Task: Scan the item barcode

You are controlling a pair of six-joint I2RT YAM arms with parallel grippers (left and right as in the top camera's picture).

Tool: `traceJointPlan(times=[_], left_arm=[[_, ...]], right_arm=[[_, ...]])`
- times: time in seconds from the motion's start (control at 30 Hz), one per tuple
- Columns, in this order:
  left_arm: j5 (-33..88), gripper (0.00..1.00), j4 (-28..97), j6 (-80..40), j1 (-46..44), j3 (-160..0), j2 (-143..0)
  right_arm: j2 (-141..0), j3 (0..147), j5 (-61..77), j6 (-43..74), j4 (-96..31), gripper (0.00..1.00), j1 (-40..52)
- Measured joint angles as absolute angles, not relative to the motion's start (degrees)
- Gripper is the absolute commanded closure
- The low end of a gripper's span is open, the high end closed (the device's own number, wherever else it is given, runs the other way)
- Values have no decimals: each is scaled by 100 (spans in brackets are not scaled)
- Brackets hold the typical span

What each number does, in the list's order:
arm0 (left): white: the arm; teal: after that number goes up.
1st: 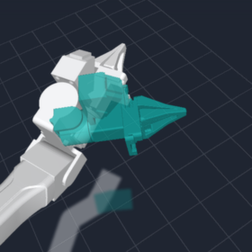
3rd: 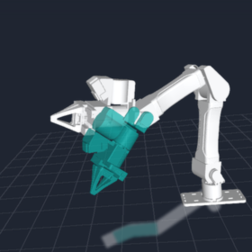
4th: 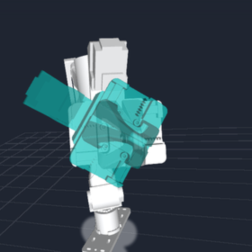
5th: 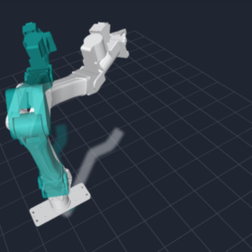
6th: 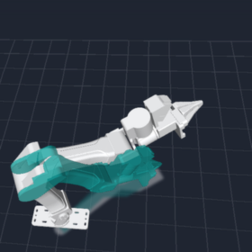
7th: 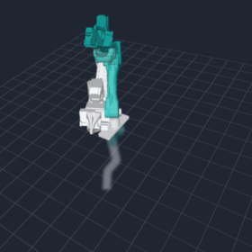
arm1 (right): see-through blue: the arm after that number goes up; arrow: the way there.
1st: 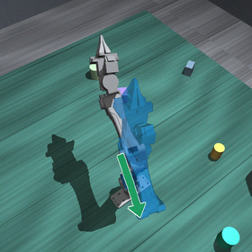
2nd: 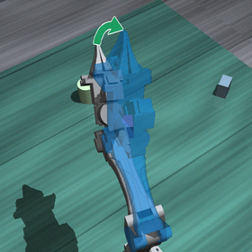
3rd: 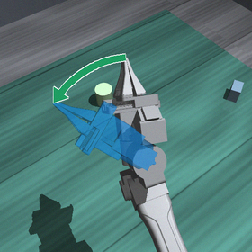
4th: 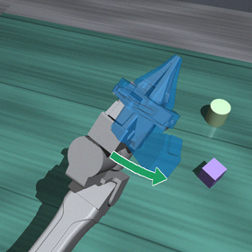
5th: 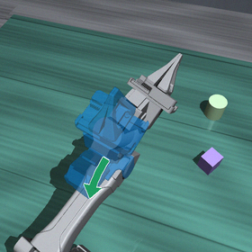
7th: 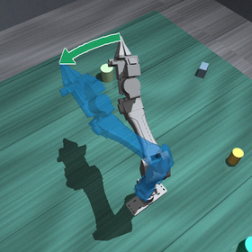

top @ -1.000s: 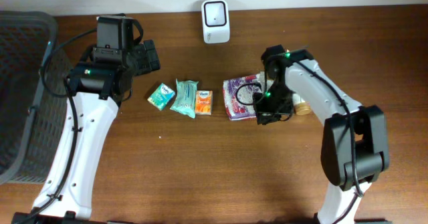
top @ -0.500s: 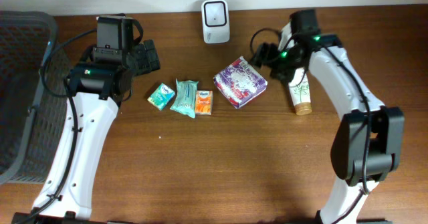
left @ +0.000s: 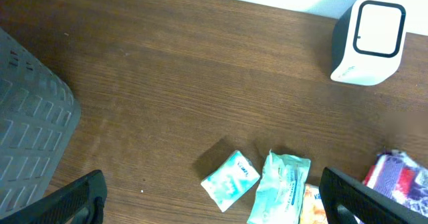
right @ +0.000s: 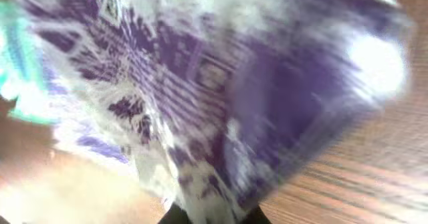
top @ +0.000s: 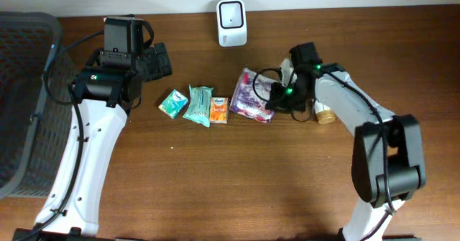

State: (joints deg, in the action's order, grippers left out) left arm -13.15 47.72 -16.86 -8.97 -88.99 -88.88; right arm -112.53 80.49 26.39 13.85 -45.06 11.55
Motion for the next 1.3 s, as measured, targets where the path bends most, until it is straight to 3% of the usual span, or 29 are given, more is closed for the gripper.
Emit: traceJointPlan(times=[0.07,0.1,0.13,0.17,0.2,0.33,0.37,0.5,0.63,0.97,1.07,1.17,1.2,1.23,1.27,1.3], left_arm=[[-1315,1,4772,-1686,-897,-8899,-8888],[-1315,1,4772,-1686,-897,-8899,-8888],[-1315,1,4775,-1686,-897,-8899,-8888],[-1315,1,4775,-1686,-897,-8899,-8888],[-1315,1,4775,-1686,-897,-8899,-8888],[-1315,1,4775,-1686,-897,-8899,-8888],[-1315,1,4775,-1686,-897,-8899,-8888],[-1315,1,4775,-1686,-897,-8899,-8888],[-1315,1,4777,-1686,-897,-8899,-8888],[-1315,1,4775,-1686,-897,-8899,-8888],[-1315,1,4775,-1686,-897,-8899,-8888],[-1315,1,4777,-1686,-897,-8899,-8888],[-1315,1,4779,-1686,-897,-8899,-8888],[-1315,1,4768,-1686,-897,-8899,-8888],[-1315,1,4777,-1686,-897,-8899,-8888],[-1315,1,4772,-1686,-897,-8899,-8888]], right_arm=[[-11089,8388,2644,318,-5103,96,1149],[-11019,8444,2528,-86,-5339,85,1149],[-11019,8444,2453,-294,-5398,67,1149],[-11019,8444,2386,-469,-5398,28,1144],[-11019,8444,2226,-554,-5408,16,1144],[-11019,8444,1922,-484,-5404,14,1144],[-11019,8444,1640,-215,-5402,9,1144],[-11019,8444,1496,1236,-5398,5,947],[-11019,8444,1481,2209,-5221,5,897],[-11019,8399,1564,2202,-5159,5,897],[-11019,8055,1656,2198,-5009,36,897],[-11019,7387,1964,2202,-4442,39,897],[-11019,7199,2038,2189,-4112,46,897],[-11019,6973,2145,2156,-3710,67,897],[-11008,6785,2346,2058,-3406,78,893],[-11002,6667,2528,1997,-3181,96,886]])
